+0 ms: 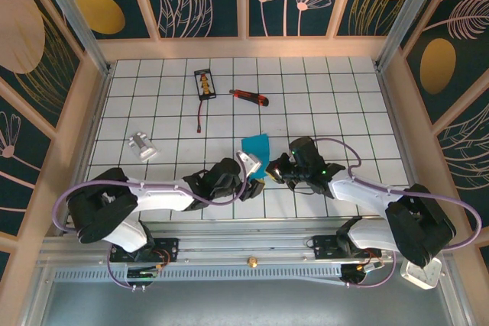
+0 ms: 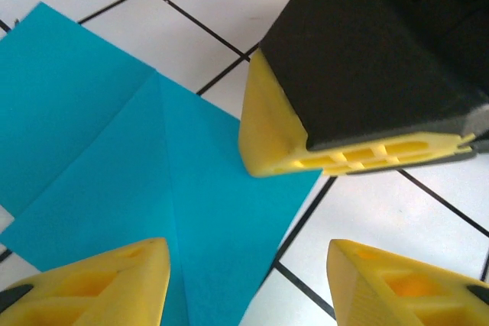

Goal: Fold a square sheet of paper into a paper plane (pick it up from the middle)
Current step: Turn over the paper at the center of the table.

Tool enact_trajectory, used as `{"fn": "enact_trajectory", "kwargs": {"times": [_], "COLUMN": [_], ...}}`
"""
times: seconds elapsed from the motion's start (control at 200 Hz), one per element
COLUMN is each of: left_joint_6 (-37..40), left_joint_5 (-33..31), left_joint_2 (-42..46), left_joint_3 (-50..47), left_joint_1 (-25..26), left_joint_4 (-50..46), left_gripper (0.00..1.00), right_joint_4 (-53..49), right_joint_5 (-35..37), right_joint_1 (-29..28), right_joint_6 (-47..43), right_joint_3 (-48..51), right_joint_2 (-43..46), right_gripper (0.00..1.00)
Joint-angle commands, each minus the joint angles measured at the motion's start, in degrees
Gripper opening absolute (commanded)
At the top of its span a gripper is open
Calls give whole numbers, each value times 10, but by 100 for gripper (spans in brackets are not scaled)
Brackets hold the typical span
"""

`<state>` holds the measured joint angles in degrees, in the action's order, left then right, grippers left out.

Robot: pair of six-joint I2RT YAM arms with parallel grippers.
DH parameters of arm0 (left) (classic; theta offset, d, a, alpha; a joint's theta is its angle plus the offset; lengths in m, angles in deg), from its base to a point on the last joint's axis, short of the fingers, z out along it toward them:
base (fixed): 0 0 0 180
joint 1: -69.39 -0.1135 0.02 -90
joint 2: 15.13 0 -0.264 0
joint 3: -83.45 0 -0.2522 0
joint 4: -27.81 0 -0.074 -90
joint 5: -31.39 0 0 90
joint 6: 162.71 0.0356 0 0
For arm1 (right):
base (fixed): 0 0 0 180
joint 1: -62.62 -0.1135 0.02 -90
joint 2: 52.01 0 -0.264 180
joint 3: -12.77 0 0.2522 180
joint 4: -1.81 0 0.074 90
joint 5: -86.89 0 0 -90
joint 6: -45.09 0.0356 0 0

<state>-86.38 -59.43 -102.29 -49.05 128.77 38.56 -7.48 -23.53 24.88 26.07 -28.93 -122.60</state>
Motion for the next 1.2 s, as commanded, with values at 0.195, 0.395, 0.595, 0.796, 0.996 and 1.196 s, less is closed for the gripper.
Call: {"fn": "enact_trajectory", "kwargs": {"times": [0.195, 0.395, 0.595, 0.796, 0.996, 1.196], "left_joint_6": [58, 70, 78, 71, 71, 57], "left_joint_5": [-39, -41, -43, -36, -38, -33], "left_joint_2": [-29, -38, -44, -40, -40, -33], "left_joint_3": [37, 40, 45, 40, 44, 43], "left_joint_1": [12, 14, 13, 14, 14, 13], "left_joint_4": [-19, -23, -20, -5, 0, 5], "left_gripper": [52, 48, 40, 29, 16, 1], "right_joint_4": [5, 10, 16, 18, 16, 11], "right_joint_5": [-12, -15, -16, -15, -14, -14], "right_joint_1": [8, 10, 10, 10, 11, 21], "right_joint_6": [23, 29, 35, 36, 37, 31], "right_joint_3": [-15, -17, -16, -13, -13, -18], "right_joint_2": [7, 4, 2, 0, -2, 3], "right_gripper": [0, 0, 0, 0, 0, 10]}}
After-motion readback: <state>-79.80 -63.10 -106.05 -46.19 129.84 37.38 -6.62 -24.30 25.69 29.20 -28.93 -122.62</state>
